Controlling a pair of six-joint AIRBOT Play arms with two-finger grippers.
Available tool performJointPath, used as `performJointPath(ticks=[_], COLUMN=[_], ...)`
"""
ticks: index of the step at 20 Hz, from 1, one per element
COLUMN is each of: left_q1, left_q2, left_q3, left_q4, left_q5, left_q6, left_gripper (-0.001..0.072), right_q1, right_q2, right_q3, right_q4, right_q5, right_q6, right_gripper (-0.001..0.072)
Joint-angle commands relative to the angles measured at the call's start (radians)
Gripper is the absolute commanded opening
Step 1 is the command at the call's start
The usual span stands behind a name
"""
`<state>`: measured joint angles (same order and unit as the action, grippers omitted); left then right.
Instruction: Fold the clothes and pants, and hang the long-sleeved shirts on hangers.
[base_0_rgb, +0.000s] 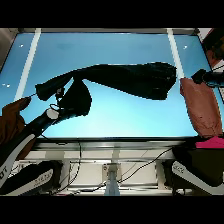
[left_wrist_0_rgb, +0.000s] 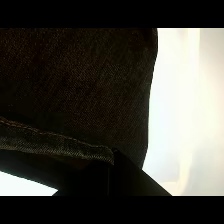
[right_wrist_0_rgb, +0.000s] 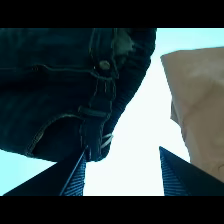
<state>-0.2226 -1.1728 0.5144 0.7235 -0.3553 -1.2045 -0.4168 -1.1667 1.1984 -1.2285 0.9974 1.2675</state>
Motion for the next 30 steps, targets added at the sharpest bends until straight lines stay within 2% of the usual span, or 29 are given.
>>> performJointPath(ticks=[1, 3, 4, 5, 6, 10, 17, 21, 23, 25, 26, 27, 28, 30], left_q1=[-0.001, -0.001, 0.0, 0.0, 0.0, 0.0, 0.007, 0.058, 0.093, 0.133, 0.154, 0.18, 0.212, 0.296], left_q2=[0.015, 0.044, 0.061, 0.082, 0.103, 0.193, 0.363, 0.441, 0.474, 0.505, 0.521, 0.542, 0.564, 0.597], left_q3=[0.023, 0.063, 0.084, 0.105, 0.122, 0.16, 0.159, 0.159, 0.159, 0.159, 0.16, 0.16, 0.159, 0.159], left_q4=[-0.048, -0.047, -0.047, -0.047, -0.046, -0.044, -0.044, -0.044, -0.044, -0.044, -0.044, -0.044, -0.044, -0.044], left_q5=[0.007, -0.01, -0.015, -0.015, -0.015, -0.014, -0.006, -0.004, -0.004, -0.004, -0.004, -0.004, -0.005, -0.019], left_q6=[0.0, 0.001, 0.001, 0.001, 0.001, 0.042, 0.042, 0.042, 0.042, 0.042, 0.041, 0.038, 0.016, -0.07], left_gripper=[0.0032, 0.0032, 0.0032, 0.0032, 0.0032, 0.0032, 0.0031, 0.0031, 0.0031, 0.0031, 0.0031, 0.0031, 0.003, 0.0029], right_q1=[0.0, 0.0, 0.0, 0.0, 0.0, 0.0, 0.0, 0.017, 0.043, 0.074, 0.086, 0.096, 0.101, 0.101], right_q2=[-0.034, -0.091, -0.13, -0.168, -0.206, -0.328, -0.474, -0.522, -0.532, -0.531, -0.531, -0.529, -0.527, -0.522], right_q3=[-0.076, -0.125, -0.132, -0.131, -0.131, -0.131, -0.093, -0.063, -0.06, -0.059, -0.058, -0.053, -0.043, -0.008], right_q4=[0.005, 0.066, 0.114, 0.163, 0.212, 0.276, 0.361, 0.401, 0.417, 0.435, 0.447, 0.447, 0.447, 0.444], right_q5=[0.02, 0.041, 0.059, 0.065, 0.058, 0.015, -0.002, -0.031, -0.076, -0.125, -0.138, -0.153, -0.165, -0.186], right_q6=[0.071, 0.094, 0.093, 0.093, 0.093, 0.094, 0.094, 0.094, 0.092, 0.078, 0.073, 0.073, 0.074, 0.074], right_gripper=[0.0485, 0.0493, 0.052, 0.0605, 0.0645, 0.0637, 0.0629, 0.0619, 0.052, 0.036, 0.0247, 0.0068, 0.0034, 0.0034])
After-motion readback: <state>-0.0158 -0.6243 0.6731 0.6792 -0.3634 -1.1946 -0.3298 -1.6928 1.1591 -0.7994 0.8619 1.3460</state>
